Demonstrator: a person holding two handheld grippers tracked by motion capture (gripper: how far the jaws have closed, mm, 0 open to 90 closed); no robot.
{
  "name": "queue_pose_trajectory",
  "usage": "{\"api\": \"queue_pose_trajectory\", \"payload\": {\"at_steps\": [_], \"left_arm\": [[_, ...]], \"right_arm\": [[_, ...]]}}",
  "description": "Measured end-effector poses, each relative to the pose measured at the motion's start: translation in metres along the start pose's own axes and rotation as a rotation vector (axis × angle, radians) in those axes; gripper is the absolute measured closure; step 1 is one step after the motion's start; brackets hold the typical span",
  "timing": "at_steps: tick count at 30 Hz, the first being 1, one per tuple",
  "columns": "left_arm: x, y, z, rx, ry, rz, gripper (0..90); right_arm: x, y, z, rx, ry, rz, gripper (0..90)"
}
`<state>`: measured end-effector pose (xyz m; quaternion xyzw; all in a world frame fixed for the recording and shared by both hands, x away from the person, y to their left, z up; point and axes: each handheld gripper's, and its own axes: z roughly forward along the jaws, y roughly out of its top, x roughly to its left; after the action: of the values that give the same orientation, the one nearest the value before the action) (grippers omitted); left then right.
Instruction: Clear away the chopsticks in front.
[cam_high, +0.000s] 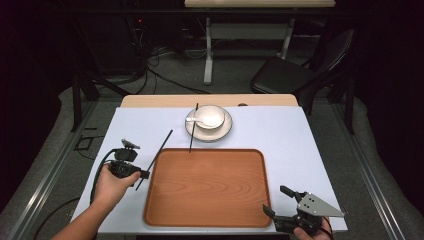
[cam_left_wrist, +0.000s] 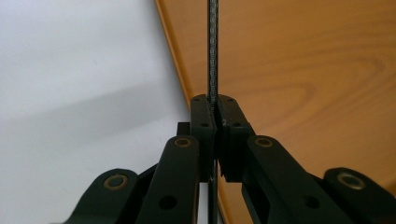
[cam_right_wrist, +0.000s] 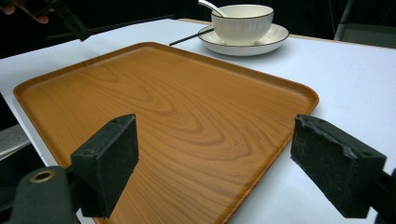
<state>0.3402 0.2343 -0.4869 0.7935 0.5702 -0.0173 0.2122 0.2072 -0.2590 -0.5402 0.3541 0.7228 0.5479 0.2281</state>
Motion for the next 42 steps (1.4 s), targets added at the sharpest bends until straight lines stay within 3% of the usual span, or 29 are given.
{"api": "queue_pose_trajectory", "payload": {"at_steps": [11,24,42], "left_arm": [[-0.010,-0.026,0.011,0.061,-0.043,0.010,86.1],[-0.019,-0.026,0.032,0.109,-0.031,0.012,85.9],[-0.027,-0.027,0.040,0.138,-0.029,0.017,83.3]], "right_arm": [[0.000,0.000,0.000,0.000,-0.005,0.004,14.6],[0.000,0.000,0.000,0.000,-0.004,0.003,14.6],[0.000,0.000,-0.001,0.000,-0.002,0.007,14.6]]}}
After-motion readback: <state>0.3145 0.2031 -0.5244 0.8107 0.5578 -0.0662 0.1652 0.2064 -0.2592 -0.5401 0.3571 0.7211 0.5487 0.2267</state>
